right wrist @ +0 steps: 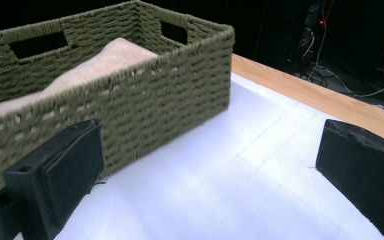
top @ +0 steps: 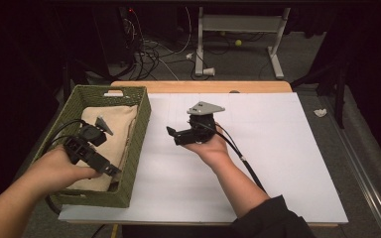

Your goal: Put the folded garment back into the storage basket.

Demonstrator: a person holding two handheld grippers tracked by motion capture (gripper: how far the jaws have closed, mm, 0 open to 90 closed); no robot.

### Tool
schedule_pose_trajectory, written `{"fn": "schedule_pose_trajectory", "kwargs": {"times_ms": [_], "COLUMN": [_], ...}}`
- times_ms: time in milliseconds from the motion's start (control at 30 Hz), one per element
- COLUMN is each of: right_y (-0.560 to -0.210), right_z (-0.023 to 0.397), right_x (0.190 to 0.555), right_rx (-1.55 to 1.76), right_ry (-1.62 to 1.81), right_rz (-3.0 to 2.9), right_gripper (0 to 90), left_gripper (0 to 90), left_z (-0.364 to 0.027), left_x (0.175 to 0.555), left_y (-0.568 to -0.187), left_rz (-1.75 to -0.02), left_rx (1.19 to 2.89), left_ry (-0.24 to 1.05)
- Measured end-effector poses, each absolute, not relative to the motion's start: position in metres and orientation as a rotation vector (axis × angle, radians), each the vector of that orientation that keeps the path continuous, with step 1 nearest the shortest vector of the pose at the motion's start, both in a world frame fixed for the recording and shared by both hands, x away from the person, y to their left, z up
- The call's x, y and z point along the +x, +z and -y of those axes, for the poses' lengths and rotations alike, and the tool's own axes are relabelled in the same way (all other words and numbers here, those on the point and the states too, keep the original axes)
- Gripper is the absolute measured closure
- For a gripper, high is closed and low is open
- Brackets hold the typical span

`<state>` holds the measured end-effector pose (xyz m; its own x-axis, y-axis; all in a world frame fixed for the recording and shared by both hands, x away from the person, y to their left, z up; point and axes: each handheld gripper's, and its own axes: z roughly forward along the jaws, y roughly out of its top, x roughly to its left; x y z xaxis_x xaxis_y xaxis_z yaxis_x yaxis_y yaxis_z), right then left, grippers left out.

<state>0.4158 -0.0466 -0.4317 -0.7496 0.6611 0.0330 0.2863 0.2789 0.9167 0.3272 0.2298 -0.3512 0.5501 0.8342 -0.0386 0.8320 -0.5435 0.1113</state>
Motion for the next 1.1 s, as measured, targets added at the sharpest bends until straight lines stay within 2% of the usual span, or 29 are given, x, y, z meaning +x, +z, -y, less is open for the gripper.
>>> {"fn": "schedule_pose_trajectory", "kwargs": {"times_ms": [267, 667, 1100], "right_y": [-0.451, -0.477, -0.487], "right_z": [0.081, 0.144, 0.221], "right_x": [0.395, 0.386, 0.367], "right_rx": [0.870, 0.958, 1.024], "right_ry": [1.411, 1.340, 1.254], "right_rz": [-2.180, -2.139, -2.074], "right_gripper": [0.0, 0.0, 0.0], "left_gripper": [0.0, 0.0, 0.0], "left_z": [-0.196, -0.136, -0.088], "left_x": [0.332, 0.358, 0.378], "left_y": [-0.362, -0.379, -0.406], "left_rz": [-1.329, -1.207, -1.126], "left_rx": [2.667, 2.737, 2.784], "left_ry": [0.016, 0.005, -0.011]}}
